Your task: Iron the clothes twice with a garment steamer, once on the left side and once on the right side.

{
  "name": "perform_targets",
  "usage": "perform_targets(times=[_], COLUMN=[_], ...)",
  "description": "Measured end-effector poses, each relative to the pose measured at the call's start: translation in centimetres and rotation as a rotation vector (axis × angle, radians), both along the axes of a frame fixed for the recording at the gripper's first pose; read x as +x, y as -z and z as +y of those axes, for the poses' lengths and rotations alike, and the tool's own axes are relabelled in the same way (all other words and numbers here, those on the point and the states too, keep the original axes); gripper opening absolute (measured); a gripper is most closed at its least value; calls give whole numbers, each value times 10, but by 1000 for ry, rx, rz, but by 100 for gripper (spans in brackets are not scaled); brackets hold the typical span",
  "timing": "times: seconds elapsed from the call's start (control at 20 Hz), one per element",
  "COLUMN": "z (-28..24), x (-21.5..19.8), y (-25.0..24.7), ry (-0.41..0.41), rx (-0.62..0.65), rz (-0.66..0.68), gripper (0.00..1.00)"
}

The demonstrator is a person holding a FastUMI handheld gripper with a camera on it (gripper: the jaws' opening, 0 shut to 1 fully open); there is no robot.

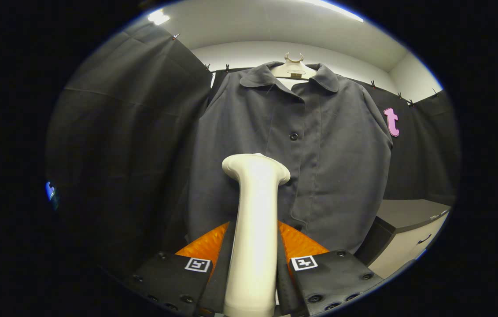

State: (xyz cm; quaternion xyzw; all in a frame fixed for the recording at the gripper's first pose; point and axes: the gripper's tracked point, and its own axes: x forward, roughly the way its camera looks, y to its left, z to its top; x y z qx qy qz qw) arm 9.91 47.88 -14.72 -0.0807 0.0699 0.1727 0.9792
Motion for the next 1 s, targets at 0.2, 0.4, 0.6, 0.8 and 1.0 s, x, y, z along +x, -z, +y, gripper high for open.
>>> perform_targets(times=[0.2,0.4,0.6,0.8,1.0], z=[-1,-3,-6,-9,-9], x=[-6,-15,-21,-28,-31], y=[16,33,48,59,65], ry=[-1,3,6,10,14], rx=[-1,-8,-18,-32,-39], rz=[33,69,96,116,126], gripper=[53,53,52,52,52])
